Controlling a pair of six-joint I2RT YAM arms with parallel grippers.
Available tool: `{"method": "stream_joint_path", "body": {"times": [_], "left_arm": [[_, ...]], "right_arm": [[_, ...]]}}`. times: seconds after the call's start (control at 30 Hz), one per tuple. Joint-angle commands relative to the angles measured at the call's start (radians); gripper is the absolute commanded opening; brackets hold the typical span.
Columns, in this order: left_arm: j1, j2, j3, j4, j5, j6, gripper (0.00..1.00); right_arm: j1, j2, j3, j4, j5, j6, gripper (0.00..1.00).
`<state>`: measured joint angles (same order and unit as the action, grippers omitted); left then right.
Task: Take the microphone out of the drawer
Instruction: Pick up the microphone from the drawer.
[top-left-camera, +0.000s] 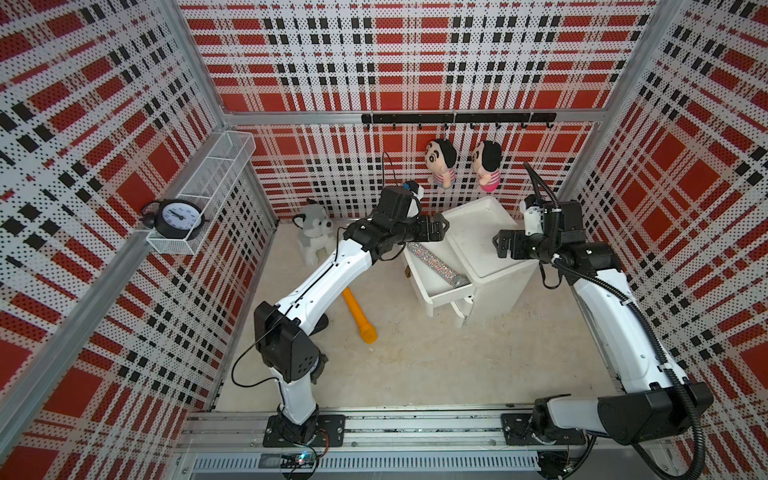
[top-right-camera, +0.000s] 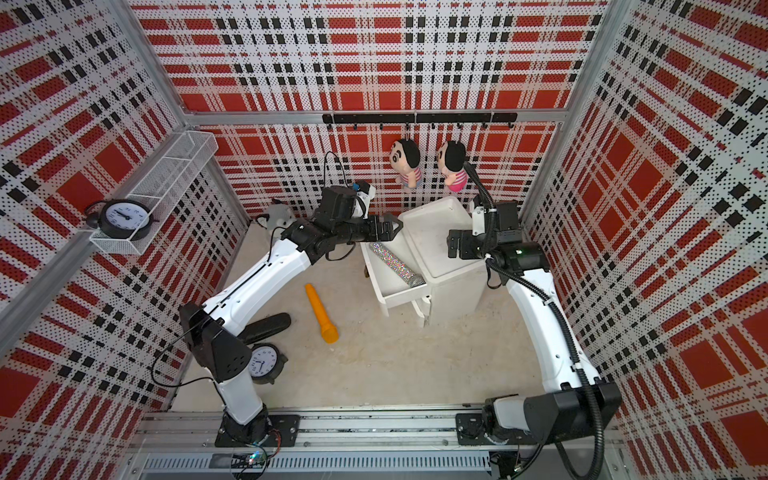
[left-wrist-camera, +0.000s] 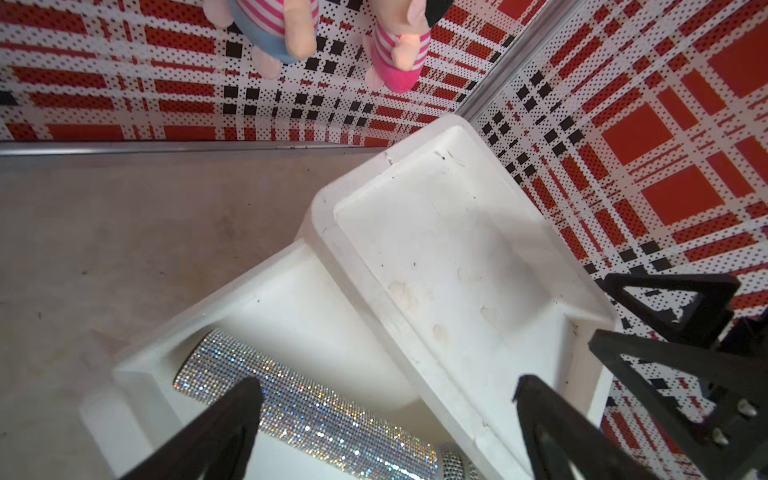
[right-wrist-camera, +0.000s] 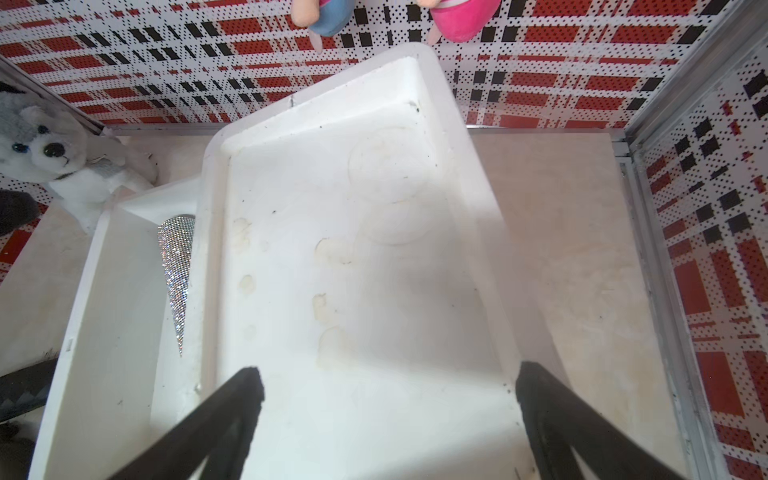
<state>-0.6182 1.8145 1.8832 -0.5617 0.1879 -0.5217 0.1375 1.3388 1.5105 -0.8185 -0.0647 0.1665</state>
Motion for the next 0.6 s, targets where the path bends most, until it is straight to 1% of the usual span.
{"method": "stream_joint_path", "body": {"times": [0.0, 0.1, 0.23, 0.3, 0.4, 0.47, 0.57], "left_arm": [[-0.005, 0.0, 0.02, 0.051, -0.034, -0.21, 0.98], [-0.005, -0.005, -0.001, 0.076, -0.028, -0.326, 0.98], [-0.018, -0.036, -0.021, 0.074, -0.101, -0.473, 0.98], [-0.029, -0.067, -0.072, 0.131, -0.121, -0.535, 0.98], [-0.027, -0.087, -0.129, 0.197, -0.117, -0.562, 0.98], [-0.025, -0.074, -0.138, 0.197, -0.119, -0.577, 0.98], [-0.022, -0.03, -0.135, 0.177, -0.08, -0.593, 0.98]], "right_arm": [[-0.02, -0.014, 0.029, -0.014, 0.019, -0.032, 1.0], [-0.036, -0.008, 0.036, -0.014, 0.022, -0.04, 1.0], [-0.048, -0.007, 0.028, -0.002, 0.016, -0.042, 1.0], [-0.052, -0.004, 0.023, 0.005, 0.006, -0.042, 1.0], [-0.051, 0.007, 0.028, 0.008, -0.014, -0.04, 1.0], [-0.052, 0.01, 0.03, 0.011, -0.03, -0.038, 1.0], [-0.052, 0.008, 0.029, 0.014, -0.059, -0.041, 1.0]]}}
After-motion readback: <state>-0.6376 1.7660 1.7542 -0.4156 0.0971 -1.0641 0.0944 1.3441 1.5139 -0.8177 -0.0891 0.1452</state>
